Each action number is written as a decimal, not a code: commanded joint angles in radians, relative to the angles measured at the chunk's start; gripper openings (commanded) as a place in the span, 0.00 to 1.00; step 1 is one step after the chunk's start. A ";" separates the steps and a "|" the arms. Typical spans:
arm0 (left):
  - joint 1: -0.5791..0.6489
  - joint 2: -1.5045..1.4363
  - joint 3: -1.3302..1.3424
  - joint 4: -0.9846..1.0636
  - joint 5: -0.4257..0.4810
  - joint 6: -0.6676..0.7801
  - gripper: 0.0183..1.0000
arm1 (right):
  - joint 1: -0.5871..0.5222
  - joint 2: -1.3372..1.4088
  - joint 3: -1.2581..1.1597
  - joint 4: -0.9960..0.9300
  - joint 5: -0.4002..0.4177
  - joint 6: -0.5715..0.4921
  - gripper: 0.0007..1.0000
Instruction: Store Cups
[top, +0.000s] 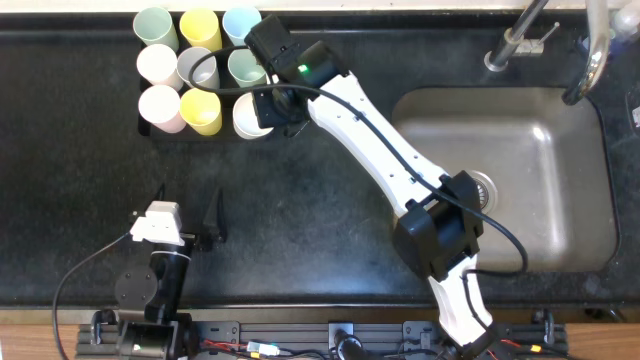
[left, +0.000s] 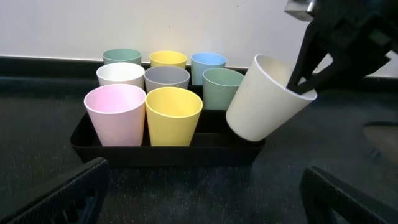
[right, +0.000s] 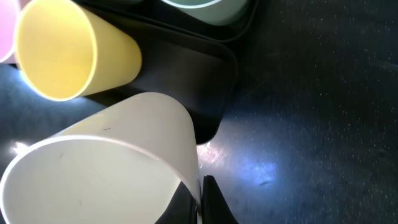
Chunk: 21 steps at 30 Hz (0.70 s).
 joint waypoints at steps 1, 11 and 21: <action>-0.008 -0.009 -0.001 -0.003 0.016 0.021 1.00 | 0.003 0.028 0.041 0.013 0.028 0.010 0.04; -0.008 -0.009 -0.001 -0.003 0.016 0.021 1.00 | 0.003 0.080 0.041 0.061 0.041 0.036 0.04; -0.008 -0.009 -0.001 -0.003 0.016 0.021 1.00 | 0.003 0.082 0.040 0.116 0.041 0.044 0.04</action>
